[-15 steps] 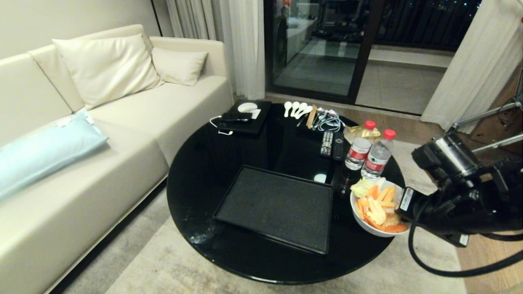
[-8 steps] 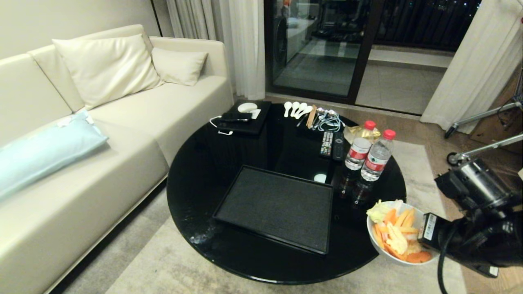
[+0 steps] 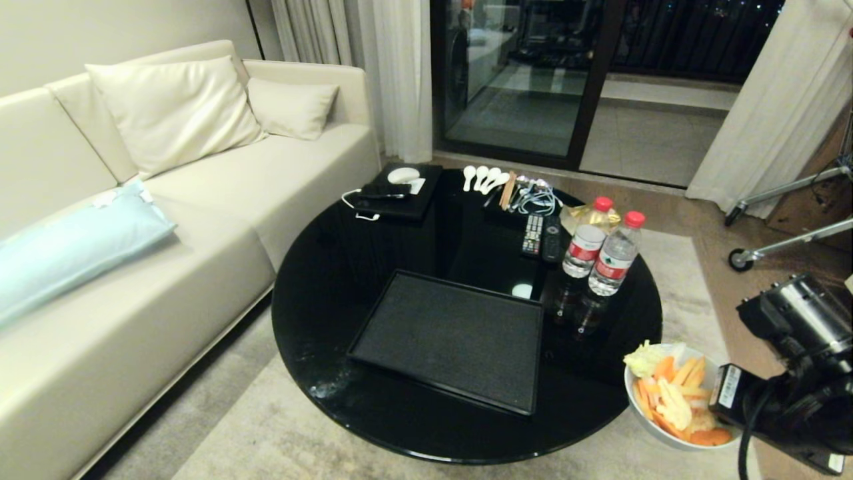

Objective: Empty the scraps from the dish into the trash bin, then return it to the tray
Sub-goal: Move the bowl over the trash can

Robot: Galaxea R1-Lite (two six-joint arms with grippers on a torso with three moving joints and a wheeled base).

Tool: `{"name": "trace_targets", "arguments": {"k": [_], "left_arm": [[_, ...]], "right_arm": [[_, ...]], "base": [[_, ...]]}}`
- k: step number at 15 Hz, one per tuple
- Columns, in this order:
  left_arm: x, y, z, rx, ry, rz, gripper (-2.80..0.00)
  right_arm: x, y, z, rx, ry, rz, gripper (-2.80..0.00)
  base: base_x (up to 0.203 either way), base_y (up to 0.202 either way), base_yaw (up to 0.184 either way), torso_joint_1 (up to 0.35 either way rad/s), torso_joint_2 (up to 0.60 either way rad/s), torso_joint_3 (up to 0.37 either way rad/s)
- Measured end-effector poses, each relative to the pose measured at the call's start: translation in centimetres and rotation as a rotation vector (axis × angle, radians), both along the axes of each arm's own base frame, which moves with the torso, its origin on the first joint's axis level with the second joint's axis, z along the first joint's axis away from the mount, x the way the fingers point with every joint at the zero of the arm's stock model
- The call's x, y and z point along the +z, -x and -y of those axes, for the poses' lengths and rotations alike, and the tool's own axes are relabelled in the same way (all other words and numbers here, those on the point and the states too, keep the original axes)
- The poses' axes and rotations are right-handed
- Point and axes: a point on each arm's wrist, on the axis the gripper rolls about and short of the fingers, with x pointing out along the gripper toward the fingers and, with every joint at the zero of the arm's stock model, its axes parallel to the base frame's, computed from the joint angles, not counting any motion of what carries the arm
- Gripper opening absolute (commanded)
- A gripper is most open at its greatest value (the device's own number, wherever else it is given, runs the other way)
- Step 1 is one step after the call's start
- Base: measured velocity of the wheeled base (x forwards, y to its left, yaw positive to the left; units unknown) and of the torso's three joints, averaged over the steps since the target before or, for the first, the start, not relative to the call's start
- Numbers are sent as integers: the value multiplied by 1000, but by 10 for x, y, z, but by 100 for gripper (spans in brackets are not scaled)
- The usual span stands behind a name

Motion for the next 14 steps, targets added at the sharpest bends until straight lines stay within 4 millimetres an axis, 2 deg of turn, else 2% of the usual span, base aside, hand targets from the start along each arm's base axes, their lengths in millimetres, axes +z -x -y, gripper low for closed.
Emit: {"name": "trace_targets", "arguments": {"k": [6,14], "left_arm": [[0,0,0,0,0,0,-280],[0,0,0,0,0,0,-280]], "right_arm": [[-6,16,8,-11,-2,-4,-280],[-5,26,11,-11,-10,2,-280]], "base": [[0,0,0,0,0,0],[0,0,0,0,0,0]]}}
